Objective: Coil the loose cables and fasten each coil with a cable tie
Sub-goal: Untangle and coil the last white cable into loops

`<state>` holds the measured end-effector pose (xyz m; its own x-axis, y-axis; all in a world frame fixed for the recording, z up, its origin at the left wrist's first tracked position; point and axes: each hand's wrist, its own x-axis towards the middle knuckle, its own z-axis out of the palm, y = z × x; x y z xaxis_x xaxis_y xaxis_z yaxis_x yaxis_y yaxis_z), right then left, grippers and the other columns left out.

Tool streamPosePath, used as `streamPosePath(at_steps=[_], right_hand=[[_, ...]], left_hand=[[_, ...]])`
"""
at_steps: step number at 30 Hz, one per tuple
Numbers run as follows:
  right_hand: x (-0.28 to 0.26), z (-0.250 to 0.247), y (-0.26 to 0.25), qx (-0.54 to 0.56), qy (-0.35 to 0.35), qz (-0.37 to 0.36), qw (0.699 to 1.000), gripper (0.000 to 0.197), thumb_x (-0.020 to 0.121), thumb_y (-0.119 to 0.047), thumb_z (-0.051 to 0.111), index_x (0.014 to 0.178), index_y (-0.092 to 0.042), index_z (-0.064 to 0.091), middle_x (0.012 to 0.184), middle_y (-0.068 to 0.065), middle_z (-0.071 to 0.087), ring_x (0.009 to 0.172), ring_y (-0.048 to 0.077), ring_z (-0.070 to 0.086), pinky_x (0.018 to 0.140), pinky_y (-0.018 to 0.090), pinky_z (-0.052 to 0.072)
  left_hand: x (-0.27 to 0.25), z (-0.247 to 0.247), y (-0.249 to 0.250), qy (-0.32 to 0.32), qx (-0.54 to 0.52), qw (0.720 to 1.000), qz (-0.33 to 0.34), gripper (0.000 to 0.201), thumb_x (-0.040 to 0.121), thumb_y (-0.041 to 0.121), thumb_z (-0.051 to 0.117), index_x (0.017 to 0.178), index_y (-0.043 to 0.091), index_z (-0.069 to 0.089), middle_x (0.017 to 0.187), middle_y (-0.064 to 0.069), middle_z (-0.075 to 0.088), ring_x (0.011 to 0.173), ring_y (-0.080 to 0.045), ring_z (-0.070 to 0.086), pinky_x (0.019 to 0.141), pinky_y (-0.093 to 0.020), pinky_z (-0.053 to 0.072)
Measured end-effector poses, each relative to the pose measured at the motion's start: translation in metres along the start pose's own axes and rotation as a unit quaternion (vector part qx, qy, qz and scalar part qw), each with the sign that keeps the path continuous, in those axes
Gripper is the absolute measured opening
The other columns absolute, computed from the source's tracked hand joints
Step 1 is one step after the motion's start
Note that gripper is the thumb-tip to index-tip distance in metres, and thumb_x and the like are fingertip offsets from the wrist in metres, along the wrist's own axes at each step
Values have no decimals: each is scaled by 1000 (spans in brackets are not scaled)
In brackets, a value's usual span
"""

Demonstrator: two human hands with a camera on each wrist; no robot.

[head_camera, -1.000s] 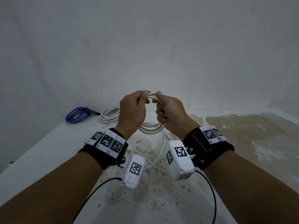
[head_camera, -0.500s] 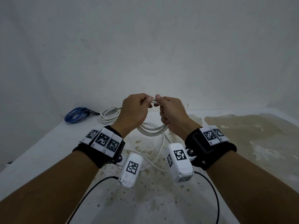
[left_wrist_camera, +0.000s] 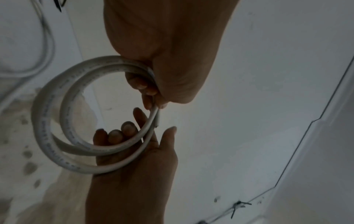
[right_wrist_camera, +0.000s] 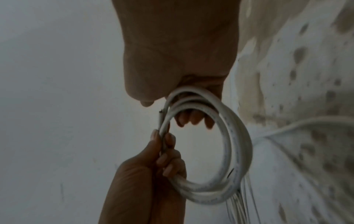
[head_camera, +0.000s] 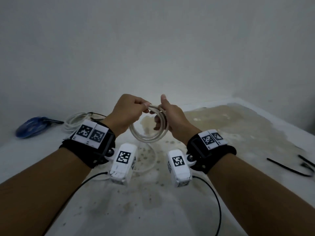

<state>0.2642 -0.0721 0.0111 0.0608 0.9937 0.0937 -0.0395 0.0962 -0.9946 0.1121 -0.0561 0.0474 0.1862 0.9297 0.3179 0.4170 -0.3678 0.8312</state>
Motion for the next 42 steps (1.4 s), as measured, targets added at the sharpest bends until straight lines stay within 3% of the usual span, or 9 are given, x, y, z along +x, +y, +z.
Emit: streamPosePath(at_steps=[3, 6, 10, 15, 19, 24, 27, 37, 42], right_hand=[[-9, -61, 9, -165, 126, 16, 978, 54, 101, -47, 42, 79, -5, 68, 72, 10, 71, 59, 25, 67, 60, 37, 61], [-31, -130, 14, -468, 196, 57, 860, 33, 92, -26, 53, 66, -6, 60, 64, 5, 62, 67, 28, 65, 64, 32, 54], [-71, -208, 17, -604, 267, 128, 740, 26, 87, -13, 56, 62, -10, 52, 64, 4, 53, 70, 29, 58, 65, 29, 45], [-110, -264, 28, -687, 250, 196, 653, 21, 84, -15, 55, 64, -18, 55, 76, 3, 62, 68, 22, 57, 63, 26, 45], [-132, -280, 40, -764, 153, 250, 575, 10, 81, -23, 62, 78, -19, 71, 80, -5, 67, 73, 16, 64, 65, 23, 49], [-128, -274, 42, -721, 214, 228, 618, 19, 83, -12, 56, 65, -18, 55, 72, 1, 60, 67, 21, 58, 62, 26, 46], [-119, -281, 49, -711, 201, 241, 630, 20, 81, -13, 55, 62, -19, 56, 75, 2, 64, 67, 21, 59, 69, 32, 57], [-124, -269, 39, -741, 149, 233, 612, 19, 86, -19, 59, 98, -9, 69, 104, 7, 67, 99, 29, 66, 72, 30, 47], [-120, -260, 36, -679, 213, 205, 672, 21, 90, -8, 51, 71, -10, 60, 78, 3, 62, 70, 19, 58, 68, 28, 56]], left_hand=[[-3, 41, 8, -22, -5, 1000, -1, 17, 95, 18, 62, 91, 11, 77, 76, -1, 71, 60, -4, 53, 58, -23, 39], [-10, 80, 20, -56, -16, 998, -4, 18, 96, 18, 61, 89, 10, 76, 79, -4, 72, 60, -6, 52, 57, -21, 38], [-19, 116, 40, -99, -24, 995, 2, 20, 95, 19, 61, 87, 8, 77, 84, -8, 74, 62, -11, 52, 61, -25, 42], [-29, 134, 59, -127, -32, 991, 3, 20, 95, 18, 61, 91, 7, 77, 85, -5, 73, 61, -7, 50, 58, -23, 39], [-34, 133, 59, -133, -33, 991, -4, 19, 95, 18, 61, 90, 7, 76, 86, -6, 73, 61, -8, 49, 59, -24, 39], [-37, 128, 59, -131, -31, 991, -3, 20, 95, 18, 61, 91, 7, 77, 85, -6, 73, 62, -8, 49, 59, -23, 39], [-38, 123, 58, -122, -32, 992, -3, 19, 95, 19, 62, 90, 9, 76, 84, -4, 72, 64, -8, 51, 62, -24, 40], [-34, 116, 51, -113, -47, 992, -6, 19, 95, 19, 62, 86, 10, 75, 83, -5, 73, 65, -10, 51, 67, -27, 41], [-34, 117, 48, -118, -55, 991, -9, 19, 95, 19, 61, 82, 13, 74, 82, -3, 72, 64, -11, 50, 65, -27, 41]])
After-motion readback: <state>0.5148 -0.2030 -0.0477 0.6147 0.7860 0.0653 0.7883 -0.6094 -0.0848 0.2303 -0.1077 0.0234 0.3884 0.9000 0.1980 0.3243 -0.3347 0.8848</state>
